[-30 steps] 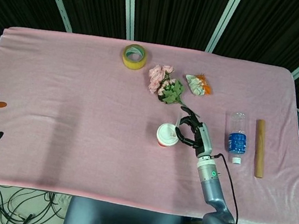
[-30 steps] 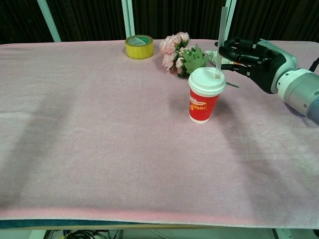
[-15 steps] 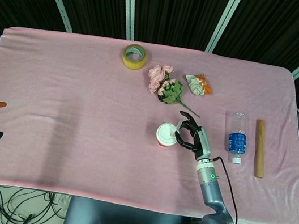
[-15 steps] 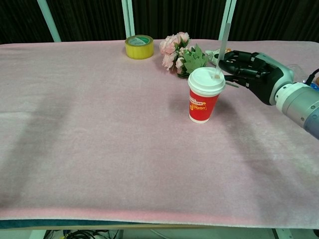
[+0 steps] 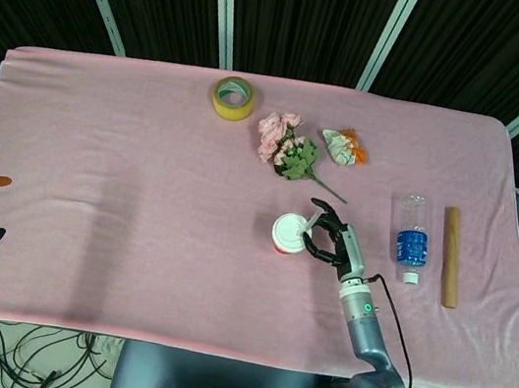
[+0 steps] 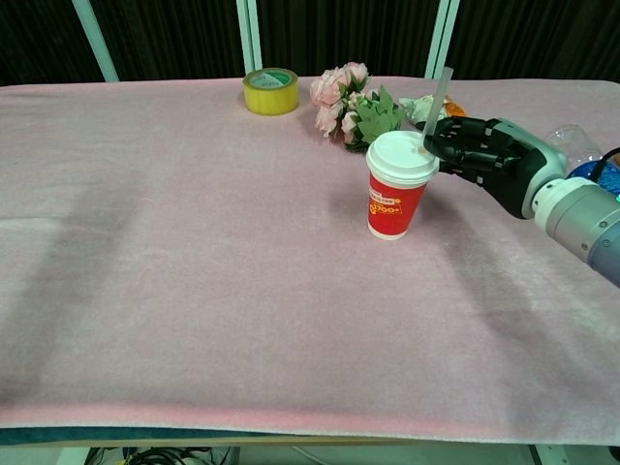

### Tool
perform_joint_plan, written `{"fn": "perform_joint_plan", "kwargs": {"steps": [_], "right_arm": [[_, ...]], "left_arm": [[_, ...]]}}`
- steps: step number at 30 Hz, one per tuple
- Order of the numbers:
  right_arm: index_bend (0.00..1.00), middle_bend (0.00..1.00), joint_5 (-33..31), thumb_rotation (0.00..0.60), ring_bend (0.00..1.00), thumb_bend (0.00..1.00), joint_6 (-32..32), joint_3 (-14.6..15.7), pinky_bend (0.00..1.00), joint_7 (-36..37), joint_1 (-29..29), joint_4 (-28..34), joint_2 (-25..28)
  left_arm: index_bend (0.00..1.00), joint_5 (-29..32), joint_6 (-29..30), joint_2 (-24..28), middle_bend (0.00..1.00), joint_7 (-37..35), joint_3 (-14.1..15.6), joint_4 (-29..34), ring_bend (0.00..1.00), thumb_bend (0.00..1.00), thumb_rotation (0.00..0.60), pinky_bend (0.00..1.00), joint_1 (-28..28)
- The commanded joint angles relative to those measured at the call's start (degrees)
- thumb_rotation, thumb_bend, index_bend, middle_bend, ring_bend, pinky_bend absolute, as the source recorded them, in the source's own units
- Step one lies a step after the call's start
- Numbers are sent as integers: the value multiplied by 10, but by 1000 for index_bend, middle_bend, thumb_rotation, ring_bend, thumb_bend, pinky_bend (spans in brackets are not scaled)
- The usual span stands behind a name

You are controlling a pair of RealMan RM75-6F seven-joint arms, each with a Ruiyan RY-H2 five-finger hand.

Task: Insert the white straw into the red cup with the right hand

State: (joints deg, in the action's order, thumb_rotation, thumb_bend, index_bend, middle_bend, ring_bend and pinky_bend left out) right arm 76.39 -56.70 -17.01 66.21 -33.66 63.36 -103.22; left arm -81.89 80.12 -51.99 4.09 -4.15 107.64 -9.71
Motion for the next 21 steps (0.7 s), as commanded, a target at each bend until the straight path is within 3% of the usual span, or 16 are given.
{"fn": "perform_joint_plan", "kwargs": {"steps": [1,9,14,21], "right_arm": [[653,135,3,600,30,372,0,3,197,3,0,-2,-1],[629,135,11,600,31,372,0,7,197,13,-1,-5,0],[342,126,20,600,31,357,1,11,197,18,-3,-4,6],[158,100,29,600,18,328,15,21,197,18,-7,8,26]], "left_arm": [[240,0,0,0,78,1,0,0,0,267,600,0,0],[239,0,0,0,78,1,0,0,0,268,600,0,0],[239,1,0,0,78,1,0,0,0,268,600,0,0],[239,2,1,0,78,2,0,1,0,268,600,0,0]]}}
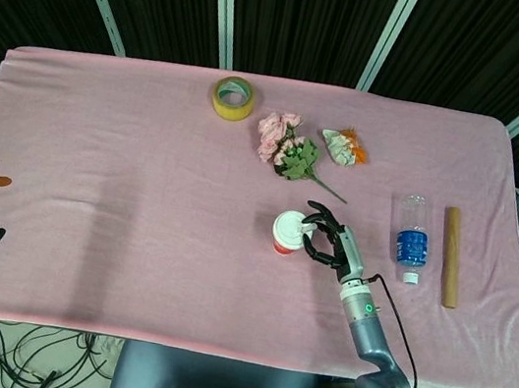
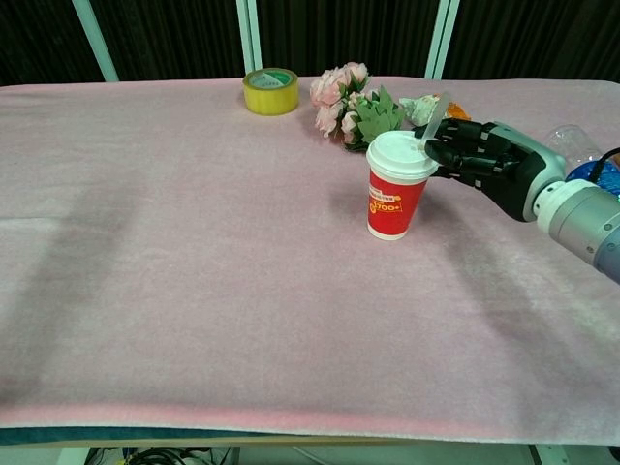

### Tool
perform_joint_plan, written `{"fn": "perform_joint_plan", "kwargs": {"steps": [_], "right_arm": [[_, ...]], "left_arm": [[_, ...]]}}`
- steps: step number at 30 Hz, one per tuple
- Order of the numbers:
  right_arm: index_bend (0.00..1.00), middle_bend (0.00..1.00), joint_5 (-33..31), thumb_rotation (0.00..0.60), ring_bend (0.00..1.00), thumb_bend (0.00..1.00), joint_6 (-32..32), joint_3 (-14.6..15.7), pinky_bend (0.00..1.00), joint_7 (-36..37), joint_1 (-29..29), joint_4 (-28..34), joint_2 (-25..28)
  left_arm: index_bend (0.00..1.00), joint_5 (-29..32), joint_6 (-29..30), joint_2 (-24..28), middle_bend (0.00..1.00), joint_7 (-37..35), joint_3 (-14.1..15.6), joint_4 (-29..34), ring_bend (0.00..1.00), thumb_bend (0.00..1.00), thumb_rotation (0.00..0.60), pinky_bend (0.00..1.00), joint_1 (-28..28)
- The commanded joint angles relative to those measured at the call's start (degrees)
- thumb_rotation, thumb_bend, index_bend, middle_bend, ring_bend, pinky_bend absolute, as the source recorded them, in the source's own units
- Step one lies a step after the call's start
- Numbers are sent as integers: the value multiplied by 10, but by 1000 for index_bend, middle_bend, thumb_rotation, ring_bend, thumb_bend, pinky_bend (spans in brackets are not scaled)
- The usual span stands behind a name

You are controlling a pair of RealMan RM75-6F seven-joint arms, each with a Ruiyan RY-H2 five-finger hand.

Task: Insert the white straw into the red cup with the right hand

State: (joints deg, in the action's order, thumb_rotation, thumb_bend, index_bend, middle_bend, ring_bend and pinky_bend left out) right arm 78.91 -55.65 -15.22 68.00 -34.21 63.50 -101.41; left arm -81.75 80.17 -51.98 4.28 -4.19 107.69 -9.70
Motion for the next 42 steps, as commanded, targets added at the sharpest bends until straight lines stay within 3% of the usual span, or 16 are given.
{"fn": "perform_joint_plan", "kwargs": {"steps": [1,13,21,25,30,35,42], "right_arm": [[148,95,4,600,16,324,5,3,197,2,-2,11,12],[66,68,13,600,1,289,-8,1,197,-9,13,101,108],[63,63,41,600,0,259,-10,32,197,-65,45,182,251],[63,63,51,600,0,259,-53,62,197,-200,91,208,340],[63,63,15,600,0,260,-140,72,197,-438,145,193,349],[63,63,18,600,0,258,-176,85,197,-547,166,148,343],[63,63,49,600,0,256,-225,97,197,-597,183,88,332]], "left_arm": [[239,0,0,0,78,0,0,0,0,268,600,0,0],[239,-1,0,0,74,2,1,2,0,269,600,0,0],[239,-6,7,4,74,-1,0,7,0,268,600,0,3],[239,-9,10,8,74,0,-1,13,0,268,600,0,3],[239,-8,7,11,74,5,2,19,0,268,600,0,4],[239,-8,0,12,75,15,6,22,0,268,600,0,3],[239,-11,-10,5,77,30,15,18,0,268,600,0,1]]}}
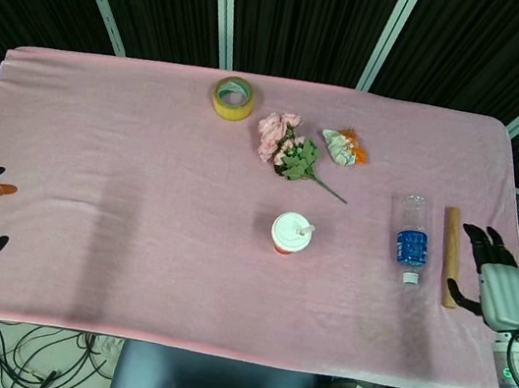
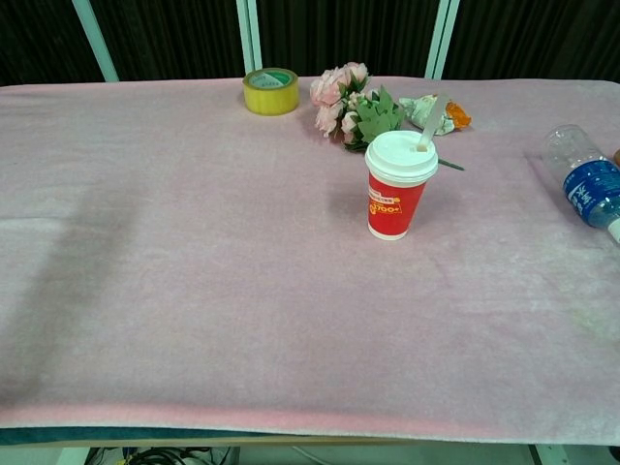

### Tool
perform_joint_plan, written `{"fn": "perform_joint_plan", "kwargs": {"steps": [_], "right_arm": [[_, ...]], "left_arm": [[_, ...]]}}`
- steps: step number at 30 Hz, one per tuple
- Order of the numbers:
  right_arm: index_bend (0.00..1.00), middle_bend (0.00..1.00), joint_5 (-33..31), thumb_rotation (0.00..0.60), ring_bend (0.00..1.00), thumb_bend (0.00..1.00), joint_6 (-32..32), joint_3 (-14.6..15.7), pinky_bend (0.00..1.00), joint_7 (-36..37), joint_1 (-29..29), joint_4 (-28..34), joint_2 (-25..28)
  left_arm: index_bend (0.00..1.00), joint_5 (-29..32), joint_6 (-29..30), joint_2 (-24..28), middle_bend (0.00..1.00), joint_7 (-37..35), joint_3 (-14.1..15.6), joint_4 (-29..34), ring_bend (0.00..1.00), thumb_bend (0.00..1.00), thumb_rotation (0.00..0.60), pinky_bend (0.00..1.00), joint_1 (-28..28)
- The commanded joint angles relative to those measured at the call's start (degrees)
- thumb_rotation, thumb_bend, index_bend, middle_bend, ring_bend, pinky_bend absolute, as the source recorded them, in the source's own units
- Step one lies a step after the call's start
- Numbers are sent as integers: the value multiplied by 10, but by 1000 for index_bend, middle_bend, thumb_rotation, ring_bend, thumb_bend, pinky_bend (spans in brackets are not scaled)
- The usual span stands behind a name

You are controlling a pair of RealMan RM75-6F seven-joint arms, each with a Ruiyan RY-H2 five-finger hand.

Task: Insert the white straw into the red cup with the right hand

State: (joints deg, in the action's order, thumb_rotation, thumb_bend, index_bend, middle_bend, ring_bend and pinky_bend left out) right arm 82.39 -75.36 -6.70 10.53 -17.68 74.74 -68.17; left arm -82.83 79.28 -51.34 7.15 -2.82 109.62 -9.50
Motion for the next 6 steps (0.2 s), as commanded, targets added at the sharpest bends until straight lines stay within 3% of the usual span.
{"fn": "perform_joint_plan", "kwargs": {"steps": [1,6], "right_arm": [[63,64,16,600,0,256,-32,12,197,-21,21,-23,2],[63,64,38,600,0,256,-53,23,197,-28,33,5,18]], "left_arm": [[239,-1,-2,-3,77,2,1,-3,0,268,600,0,-1],[239,-9,0,-10,77,5,3,-8,0,268,600,0,-2]]}}
